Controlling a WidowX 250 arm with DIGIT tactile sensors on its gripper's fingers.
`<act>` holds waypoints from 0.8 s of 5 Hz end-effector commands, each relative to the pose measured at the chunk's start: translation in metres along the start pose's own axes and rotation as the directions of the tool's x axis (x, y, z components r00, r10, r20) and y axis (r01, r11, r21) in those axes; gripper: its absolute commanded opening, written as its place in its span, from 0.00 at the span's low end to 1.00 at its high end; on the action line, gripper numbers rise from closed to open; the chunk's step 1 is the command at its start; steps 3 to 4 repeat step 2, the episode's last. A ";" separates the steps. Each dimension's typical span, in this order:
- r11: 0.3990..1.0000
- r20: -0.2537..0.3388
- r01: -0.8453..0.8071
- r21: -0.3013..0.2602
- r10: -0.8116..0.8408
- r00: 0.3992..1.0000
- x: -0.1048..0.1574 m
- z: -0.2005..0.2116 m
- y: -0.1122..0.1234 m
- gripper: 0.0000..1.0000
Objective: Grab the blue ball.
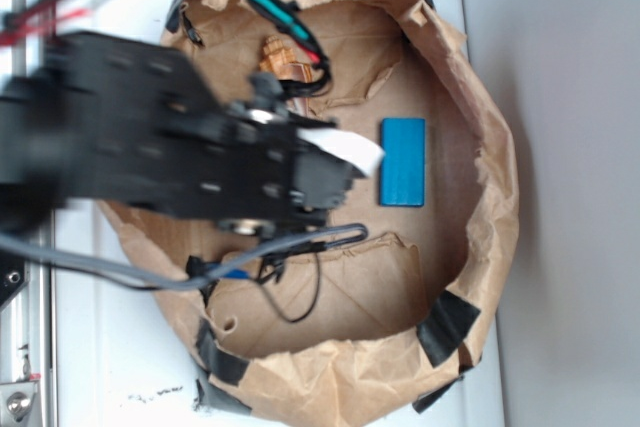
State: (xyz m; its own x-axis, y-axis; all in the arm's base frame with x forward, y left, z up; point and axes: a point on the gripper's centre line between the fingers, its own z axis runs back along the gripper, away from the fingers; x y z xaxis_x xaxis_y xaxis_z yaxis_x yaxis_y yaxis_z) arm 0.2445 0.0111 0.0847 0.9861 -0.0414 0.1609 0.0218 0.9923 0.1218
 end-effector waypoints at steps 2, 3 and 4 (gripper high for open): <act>0.994 0.197 -0.005 -0.112 0.027 0.980 -0.017 0.087 0.004 0.00; 0.994 0.197 -0.005 -0.112 0.027 0.980 -0.017 0.087 0.004 0.00; 0.994 0.197 -0.005 -0.112 0.027 0.980 -0.017 0.087 0.004 0.00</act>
